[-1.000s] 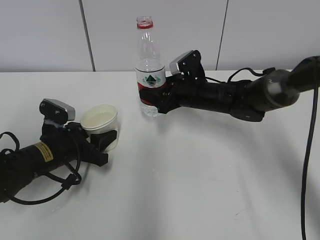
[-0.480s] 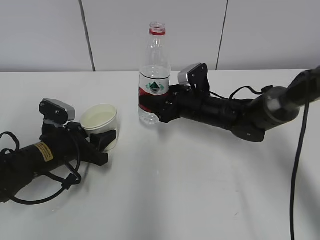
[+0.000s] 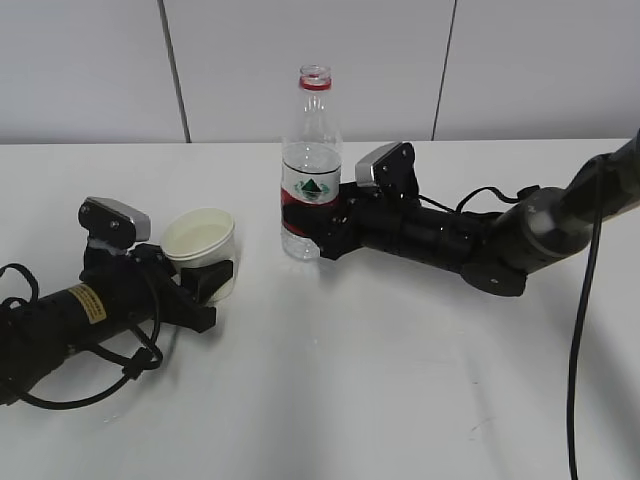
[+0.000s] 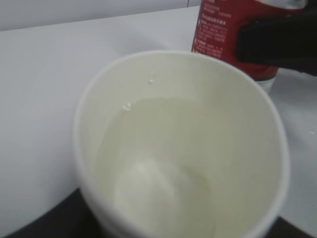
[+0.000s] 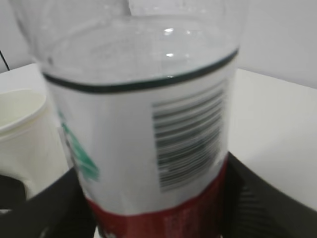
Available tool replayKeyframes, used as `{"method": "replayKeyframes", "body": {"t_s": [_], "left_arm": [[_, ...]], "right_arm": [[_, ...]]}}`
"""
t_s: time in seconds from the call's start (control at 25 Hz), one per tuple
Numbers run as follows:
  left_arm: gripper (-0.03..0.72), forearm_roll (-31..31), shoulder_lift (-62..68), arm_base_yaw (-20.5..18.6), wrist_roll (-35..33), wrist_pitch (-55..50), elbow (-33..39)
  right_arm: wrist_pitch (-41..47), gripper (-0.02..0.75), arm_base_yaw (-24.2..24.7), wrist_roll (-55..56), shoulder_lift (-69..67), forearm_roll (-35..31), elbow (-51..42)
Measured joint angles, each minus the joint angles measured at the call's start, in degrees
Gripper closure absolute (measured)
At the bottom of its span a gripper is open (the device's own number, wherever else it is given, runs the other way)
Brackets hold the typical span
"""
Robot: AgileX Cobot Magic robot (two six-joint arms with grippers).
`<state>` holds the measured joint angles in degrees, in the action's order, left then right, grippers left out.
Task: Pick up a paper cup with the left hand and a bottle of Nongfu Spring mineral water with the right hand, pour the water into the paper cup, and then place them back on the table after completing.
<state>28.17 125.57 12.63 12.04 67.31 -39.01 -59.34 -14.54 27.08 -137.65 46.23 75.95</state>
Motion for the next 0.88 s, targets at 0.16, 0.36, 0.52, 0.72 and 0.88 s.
{"method": "replayKeyframes", "body": {"t_s": [0.16,0.36,0.52,0.72,0.88], "left_arm": [[0.329,0.1,0.0,0.0,0.0,0.0,0.0],[0.285,0.7,0.0,0.0,-0.1,-0.1,0.0],[0.200,1.1,0.3,0.0,-0.1,-1.4,0.0],[0.149,2.3,0.3,-0.2,-0.1,-1.6,0.0],[0.121,2.9,0.3,-1.2,-0.1,-1.6,1.8]], "right_arm": [[0.2,0.277,0.0,-3.9,0.0,0.2,0.0],[1.6,0.277,0.0,-4.8,0.0,0.3,0.0],[1.6,0.252,0.0,-4.9,-0.1,0.7,0.0],[0.2,0.092,0.0,-4.9,-0.4,1.0,0.0],[-0.1,0.077,0.4,-4.9,-0.4,1.1,0.0]]}}
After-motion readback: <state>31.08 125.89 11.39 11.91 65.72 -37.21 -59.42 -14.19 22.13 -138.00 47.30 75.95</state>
